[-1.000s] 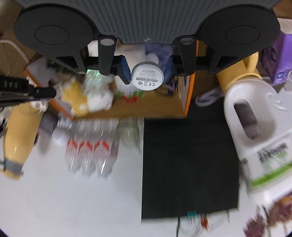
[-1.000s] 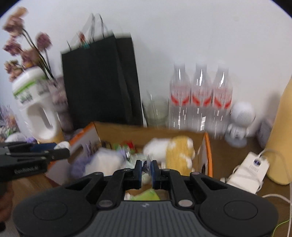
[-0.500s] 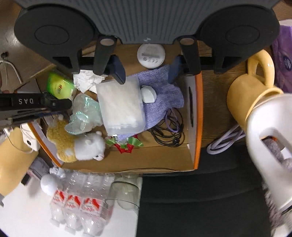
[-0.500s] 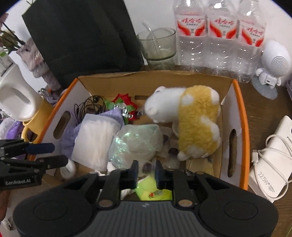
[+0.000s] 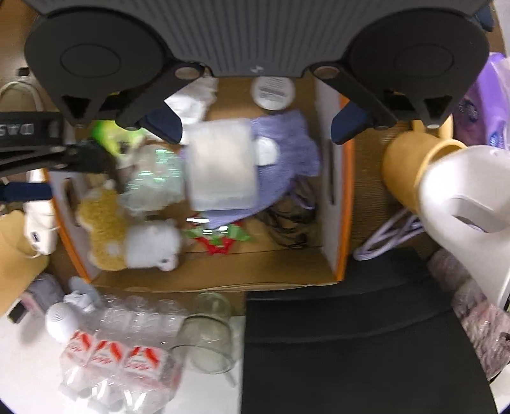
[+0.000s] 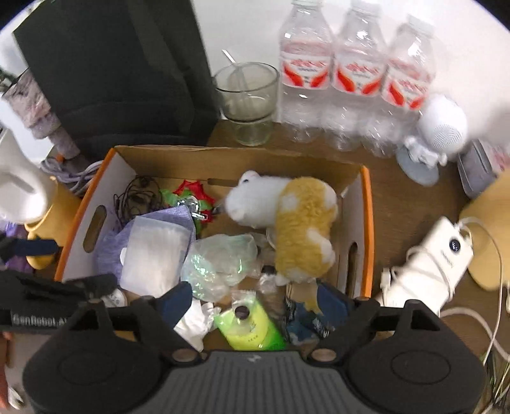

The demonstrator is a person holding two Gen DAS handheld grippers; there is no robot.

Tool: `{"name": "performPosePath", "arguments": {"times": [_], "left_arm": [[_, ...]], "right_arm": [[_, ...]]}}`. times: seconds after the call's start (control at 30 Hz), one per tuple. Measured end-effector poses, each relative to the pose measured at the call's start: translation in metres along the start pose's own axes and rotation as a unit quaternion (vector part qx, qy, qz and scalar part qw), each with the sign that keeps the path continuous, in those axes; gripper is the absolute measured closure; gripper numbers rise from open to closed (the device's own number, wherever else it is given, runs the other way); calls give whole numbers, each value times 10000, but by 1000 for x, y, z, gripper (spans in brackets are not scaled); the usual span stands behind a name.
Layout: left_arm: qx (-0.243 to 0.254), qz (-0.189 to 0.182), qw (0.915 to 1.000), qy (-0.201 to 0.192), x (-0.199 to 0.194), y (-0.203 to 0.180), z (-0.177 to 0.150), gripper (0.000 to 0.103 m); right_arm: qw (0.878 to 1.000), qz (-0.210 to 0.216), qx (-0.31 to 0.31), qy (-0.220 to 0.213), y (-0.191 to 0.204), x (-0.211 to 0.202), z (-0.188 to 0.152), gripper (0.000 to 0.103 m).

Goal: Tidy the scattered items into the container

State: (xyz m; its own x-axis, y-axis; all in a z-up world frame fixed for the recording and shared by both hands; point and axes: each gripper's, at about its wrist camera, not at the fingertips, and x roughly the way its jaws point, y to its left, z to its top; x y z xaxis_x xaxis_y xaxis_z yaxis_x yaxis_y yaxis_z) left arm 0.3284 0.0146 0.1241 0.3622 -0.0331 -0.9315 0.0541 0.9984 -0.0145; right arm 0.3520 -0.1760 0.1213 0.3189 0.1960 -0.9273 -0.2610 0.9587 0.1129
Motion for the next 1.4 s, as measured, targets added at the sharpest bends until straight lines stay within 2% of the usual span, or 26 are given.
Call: {"name": "performPosePath", "arguments": {"times": [0.4,0.77,0.87,0.97,1.1,1.23,1.33,1.4], "left_arm": [[-453,91,9985,-297,-43,-7,-21,0],[-552,363,9918,-1096,-101,-12,-48,0],[-470,558,9872,-1417,-112,-16,-58,0],[-509,512,9844,-1604,-119,-15,-67,0],[-524,523,9776,-1971,-127,-15,-84,0],[-576,604,9635,-2543,-134,-15,-108,0],[-419,738,9515,-2957,-134,-17,-128,0],[-421,786,9454,-3134,-130,-18,-140,0]], "right_arm": [[9995,-104,232,-201,-2,-43,-21,19],[9973,-132,139,-713,14,-90,-46,18],[9948,-99,146,-1003,17,-105,-54,17],[9909,48,184,-1330,19,-116,-64,17],[9860,-1,161,-1657,25,-124,-78,16],[9773,-47,135,-2113,28,-123,-99,15],[9688,-109,38,-2475,31,-115,-119,15],[9648,-26,50,-2628,30,-106,-131,15]]}}
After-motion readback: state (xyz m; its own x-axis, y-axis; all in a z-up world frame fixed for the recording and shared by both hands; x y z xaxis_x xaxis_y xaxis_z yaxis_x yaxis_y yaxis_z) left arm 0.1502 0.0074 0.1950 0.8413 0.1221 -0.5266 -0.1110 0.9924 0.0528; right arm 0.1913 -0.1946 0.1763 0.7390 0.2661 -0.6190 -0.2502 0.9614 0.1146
